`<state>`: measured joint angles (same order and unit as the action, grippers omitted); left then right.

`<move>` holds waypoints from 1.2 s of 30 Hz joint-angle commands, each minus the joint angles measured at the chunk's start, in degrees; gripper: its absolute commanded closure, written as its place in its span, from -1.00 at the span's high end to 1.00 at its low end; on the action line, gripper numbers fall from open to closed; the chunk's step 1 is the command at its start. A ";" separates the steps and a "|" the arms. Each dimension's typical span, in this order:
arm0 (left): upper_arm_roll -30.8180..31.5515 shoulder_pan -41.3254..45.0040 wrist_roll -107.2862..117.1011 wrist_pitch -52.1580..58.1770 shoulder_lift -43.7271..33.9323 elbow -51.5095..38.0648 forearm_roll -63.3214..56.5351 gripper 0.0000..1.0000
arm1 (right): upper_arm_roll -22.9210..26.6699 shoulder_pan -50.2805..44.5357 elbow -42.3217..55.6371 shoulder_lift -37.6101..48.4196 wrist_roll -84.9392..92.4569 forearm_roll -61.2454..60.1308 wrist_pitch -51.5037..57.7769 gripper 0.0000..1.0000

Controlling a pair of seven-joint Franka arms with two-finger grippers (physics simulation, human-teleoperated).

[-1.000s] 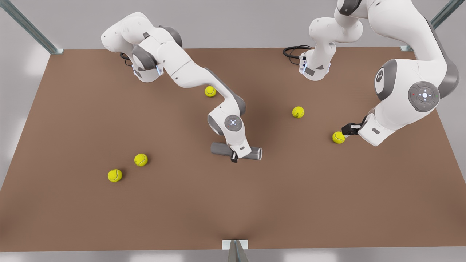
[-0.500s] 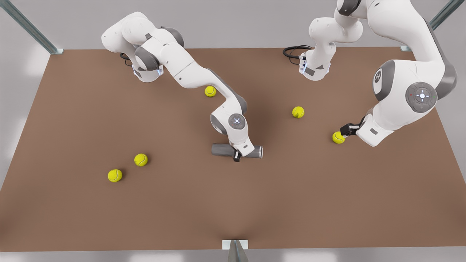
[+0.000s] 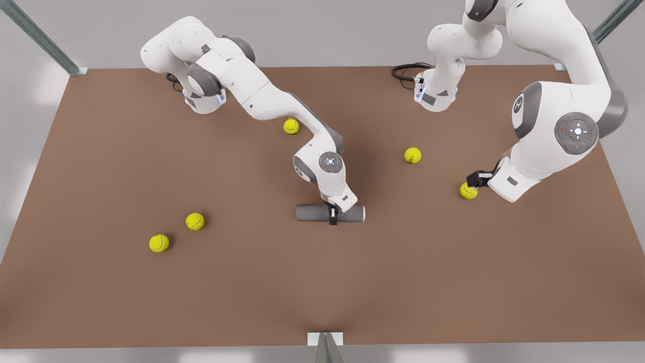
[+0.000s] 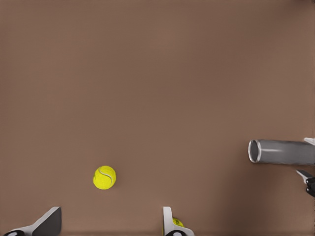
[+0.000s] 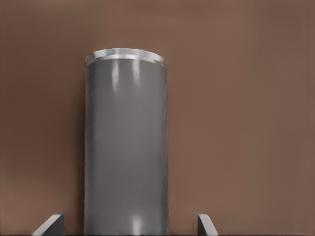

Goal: Put the tennis tube upright

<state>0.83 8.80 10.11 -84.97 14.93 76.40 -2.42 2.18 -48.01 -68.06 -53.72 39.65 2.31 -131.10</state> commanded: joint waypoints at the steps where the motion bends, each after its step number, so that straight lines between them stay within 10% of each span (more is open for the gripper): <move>1: 0.05 1.48 12.20 0.15 -0.08 -0.03 0.23 1.00 | 0.01 0.28 -0.14 2.57 4.38 -0.38 2.34 1.00; 11: 1.28 17.92 95.95 -19.70 17.59 -9.43 4.35 1.00 | 0.37 33.67 -0.50 40.88 -40.79 3.31 61.93 1.00; 16: 1.19 23.37 132.18 -29.99 21.72 -9.08 4.36 1.00 | 4.85 40.80 -1.38 48.28 -40.71 1.39 68.35 1.00; 21: 1.10 27.76 136.58 -36.14 27.43 -8.99 3.74 1.00 | 9.33 40.62 0.20 32.37 -40.79 -1.43 69.67 1.00; 36: 0.31 31.02 144.93 -38.87 32.88 -5.92 0.93 1.00 | 8.80 42.38 -5.77 47.39 -40.71 -0.82 60.97 1.00</move>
<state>1.14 39.85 123.52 -122.12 47.64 70.52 -0.78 10.94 -5.36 -73.79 -6.38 6.45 1.40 -69.63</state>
